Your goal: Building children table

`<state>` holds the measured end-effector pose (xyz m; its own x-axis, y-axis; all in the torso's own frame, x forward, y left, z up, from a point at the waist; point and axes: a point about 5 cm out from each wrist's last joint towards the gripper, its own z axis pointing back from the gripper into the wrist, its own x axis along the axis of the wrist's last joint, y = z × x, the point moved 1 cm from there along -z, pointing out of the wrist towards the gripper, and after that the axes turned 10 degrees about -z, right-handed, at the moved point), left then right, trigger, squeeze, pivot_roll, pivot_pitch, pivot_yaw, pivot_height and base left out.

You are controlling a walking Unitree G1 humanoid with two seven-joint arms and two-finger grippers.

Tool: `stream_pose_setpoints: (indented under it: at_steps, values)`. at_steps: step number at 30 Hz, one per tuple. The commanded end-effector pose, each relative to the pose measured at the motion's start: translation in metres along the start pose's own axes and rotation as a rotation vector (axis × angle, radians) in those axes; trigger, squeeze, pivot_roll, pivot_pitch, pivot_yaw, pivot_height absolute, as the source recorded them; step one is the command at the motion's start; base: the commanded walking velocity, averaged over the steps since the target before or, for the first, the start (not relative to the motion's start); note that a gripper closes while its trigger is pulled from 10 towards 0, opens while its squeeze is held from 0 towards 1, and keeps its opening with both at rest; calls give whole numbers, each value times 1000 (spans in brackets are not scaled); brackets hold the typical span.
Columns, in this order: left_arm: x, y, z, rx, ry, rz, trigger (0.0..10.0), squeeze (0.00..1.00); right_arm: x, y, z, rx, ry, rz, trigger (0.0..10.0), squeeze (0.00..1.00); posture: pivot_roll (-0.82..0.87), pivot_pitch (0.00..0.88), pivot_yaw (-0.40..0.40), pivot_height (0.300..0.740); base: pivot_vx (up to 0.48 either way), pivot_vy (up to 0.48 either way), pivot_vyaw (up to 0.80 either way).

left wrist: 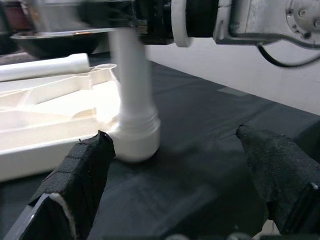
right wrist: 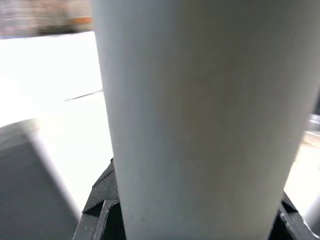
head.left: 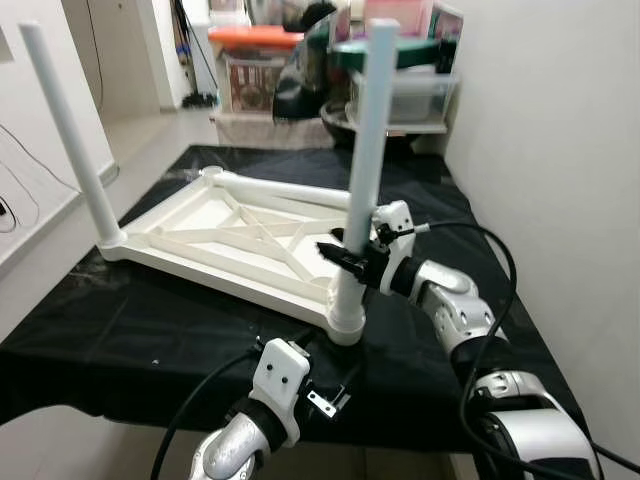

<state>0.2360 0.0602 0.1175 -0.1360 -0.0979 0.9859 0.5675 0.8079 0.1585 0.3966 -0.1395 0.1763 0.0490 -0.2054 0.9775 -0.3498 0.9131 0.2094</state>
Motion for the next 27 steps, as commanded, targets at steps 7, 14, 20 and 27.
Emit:
stream_pose_setpoints:
  at_steps: [7,14,20,27]
  values:
    - [-4,1,1,3,11,-3,10000,0,-16,-48,46,-751,-115,-116,0,0,30,0,-28,740,0,0,0]
    - [-3,1,1,3,11,-6,10000,0,-19,-24,41,-810,-150,-156,9098,0,31,0,-32,740,0,0,0]
    - [-3,2,1,6,11,-3,10000,0,-14,-10,31,-716,-181,-172,10000,1000,23,0,-31,740,0,0,0]
    - [-3,1,0,7,9,-1,10000,0,-2,-6,22,-405,-236,-200,10000,0,21,0,-33,740,0,0,0]
